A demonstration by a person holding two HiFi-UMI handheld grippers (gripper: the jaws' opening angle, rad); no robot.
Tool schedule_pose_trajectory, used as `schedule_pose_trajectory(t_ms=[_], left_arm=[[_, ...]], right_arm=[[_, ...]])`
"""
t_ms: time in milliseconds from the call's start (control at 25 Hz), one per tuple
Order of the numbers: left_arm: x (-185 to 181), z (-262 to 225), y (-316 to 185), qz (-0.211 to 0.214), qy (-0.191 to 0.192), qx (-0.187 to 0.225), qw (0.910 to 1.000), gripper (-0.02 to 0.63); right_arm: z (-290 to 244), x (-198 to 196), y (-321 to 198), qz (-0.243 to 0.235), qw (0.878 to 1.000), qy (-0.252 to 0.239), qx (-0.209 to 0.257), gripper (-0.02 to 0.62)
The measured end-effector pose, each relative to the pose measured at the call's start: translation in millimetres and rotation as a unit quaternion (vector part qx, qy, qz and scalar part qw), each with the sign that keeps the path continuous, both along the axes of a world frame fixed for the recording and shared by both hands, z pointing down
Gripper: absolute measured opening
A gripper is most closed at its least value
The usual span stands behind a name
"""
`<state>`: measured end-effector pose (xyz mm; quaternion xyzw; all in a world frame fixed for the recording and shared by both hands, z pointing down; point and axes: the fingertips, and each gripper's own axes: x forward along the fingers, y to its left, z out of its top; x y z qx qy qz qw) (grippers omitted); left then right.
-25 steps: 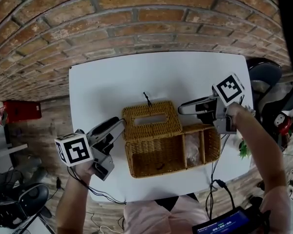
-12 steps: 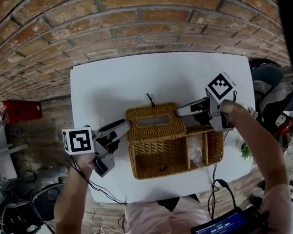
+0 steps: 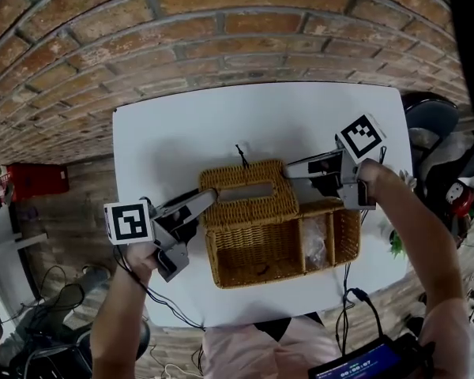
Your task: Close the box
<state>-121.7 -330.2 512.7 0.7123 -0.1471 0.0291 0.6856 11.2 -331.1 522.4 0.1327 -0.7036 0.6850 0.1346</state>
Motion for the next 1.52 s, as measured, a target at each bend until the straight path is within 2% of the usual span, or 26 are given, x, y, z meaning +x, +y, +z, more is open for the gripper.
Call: schedule_pose_trajectory(t_ms=[200, 480, 640, 840, 1040, 1320, 1520], left_arm=[[-2.7, -13.5, -7.1, -0.007, -0.008, 0.033, 0.9994, 0.225], [-9.2, -34.6, -6.5, -0.006, -0.016, 0.077, 0.9969, 0.239], [-11.1, -47.1, -3.6, -0.01, -0.013, 0.094, 0.9954, 0.242], [-12.7, -67.9, 1.4, -0.005, -0.014, 0.145, 0.9894, 0.25], [-21.1, -74.4, 13.9, 0.005, -0.025, 0.17, 0.9851, 0.255], [-30.8, -98.8, 32.3, -0.025, -0.013, 0.215, 0.9762, 0.264], [-41.3, -111.8, 45.6, -0.063, 0.003, 0.225, 0.9723, 0.268]], right_arm=[[-18.5, 1.9, -8.4, 0.024, 0.999, -0.006, 0.032, 0.14], [-45.1, 2.8, -10.9, 0.039, 0.996, -0.011, 0.075, 0.13], [-61.3, 1.3, -8.9, 0.039, 0.994, -0.018, 0.099, 0.13], [-81.2, -3.7, -2.4, 0.033, 0.991, -0.023, 0.131, 0.13], [-98.5, -11.0, 6.4, 0.025, 0.986, -0.024, 0.161, 0.127], [-112.1, -8.0, 24.9, 0.016, 0.974, 0.007, 0.226, 0.047], [-121.7, -13.0, 38.6, 0.008, 0.969, -0.001, 0.248, 0.048]])
